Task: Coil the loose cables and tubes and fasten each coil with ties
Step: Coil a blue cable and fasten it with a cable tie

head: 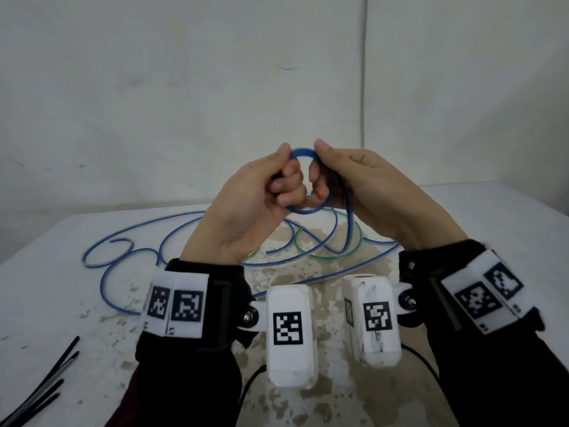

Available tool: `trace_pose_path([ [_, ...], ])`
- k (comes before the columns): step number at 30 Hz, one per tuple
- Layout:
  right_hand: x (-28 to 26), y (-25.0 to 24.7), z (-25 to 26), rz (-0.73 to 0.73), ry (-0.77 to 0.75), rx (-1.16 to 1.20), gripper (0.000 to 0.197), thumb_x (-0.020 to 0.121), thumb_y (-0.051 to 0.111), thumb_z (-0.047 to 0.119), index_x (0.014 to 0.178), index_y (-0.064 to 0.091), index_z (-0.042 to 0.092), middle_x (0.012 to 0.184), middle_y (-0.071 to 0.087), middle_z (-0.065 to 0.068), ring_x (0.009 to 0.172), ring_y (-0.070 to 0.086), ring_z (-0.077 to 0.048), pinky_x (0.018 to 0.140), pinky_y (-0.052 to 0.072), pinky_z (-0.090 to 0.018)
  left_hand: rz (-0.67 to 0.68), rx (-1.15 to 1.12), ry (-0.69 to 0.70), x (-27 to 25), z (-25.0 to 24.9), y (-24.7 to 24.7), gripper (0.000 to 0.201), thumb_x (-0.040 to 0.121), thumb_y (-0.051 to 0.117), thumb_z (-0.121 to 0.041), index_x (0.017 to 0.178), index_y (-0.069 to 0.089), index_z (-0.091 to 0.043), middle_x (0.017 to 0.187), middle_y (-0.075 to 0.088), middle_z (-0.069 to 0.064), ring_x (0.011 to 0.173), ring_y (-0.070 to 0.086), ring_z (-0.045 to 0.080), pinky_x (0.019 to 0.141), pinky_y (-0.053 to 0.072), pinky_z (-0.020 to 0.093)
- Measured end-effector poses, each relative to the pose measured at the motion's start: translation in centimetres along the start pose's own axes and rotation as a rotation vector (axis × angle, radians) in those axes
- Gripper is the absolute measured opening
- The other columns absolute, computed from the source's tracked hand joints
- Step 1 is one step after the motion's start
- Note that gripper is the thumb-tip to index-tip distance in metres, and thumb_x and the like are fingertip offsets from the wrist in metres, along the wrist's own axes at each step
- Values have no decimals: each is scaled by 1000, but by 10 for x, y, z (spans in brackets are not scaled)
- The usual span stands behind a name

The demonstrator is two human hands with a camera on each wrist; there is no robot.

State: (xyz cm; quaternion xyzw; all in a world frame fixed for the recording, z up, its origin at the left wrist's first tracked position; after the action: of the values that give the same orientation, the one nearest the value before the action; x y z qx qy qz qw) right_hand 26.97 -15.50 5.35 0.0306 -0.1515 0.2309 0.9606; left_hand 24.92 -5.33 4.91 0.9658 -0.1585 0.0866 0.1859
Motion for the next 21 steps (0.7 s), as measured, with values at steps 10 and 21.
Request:
trace_pose_path([
  [10,2,8,-1,58,-24,11,42,103,34,28,67,48,11,48,31,5,48,33,-13,59,41,-21,-33,131,78,3,-4,-4,43,102,31,-27,61,34,-15,50,22,-7,44,21,6,46,18,19],
  [21,-2,-1,7,69,-82,-86,41,103,34,27,68,49,13,53,30,3,51,32,-14,63,39,-22,37,266,140,-2,-9,5,42,103,30,-29,63,29,-18,50,20,-9,46,20,9,48,22,18],
])
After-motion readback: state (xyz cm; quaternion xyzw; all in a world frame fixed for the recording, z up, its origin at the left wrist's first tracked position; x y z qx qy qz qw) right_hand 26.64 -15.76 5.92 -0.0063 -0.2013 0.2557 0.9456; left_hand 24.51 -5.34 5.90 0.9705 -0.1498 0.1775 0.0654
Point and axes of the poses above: each hand's wrist, its own x-axis towards the middle knuckle, its own y-axis out of the palm, z = x × y, the point moved 7 cm from there along x, towards the middle knuckle
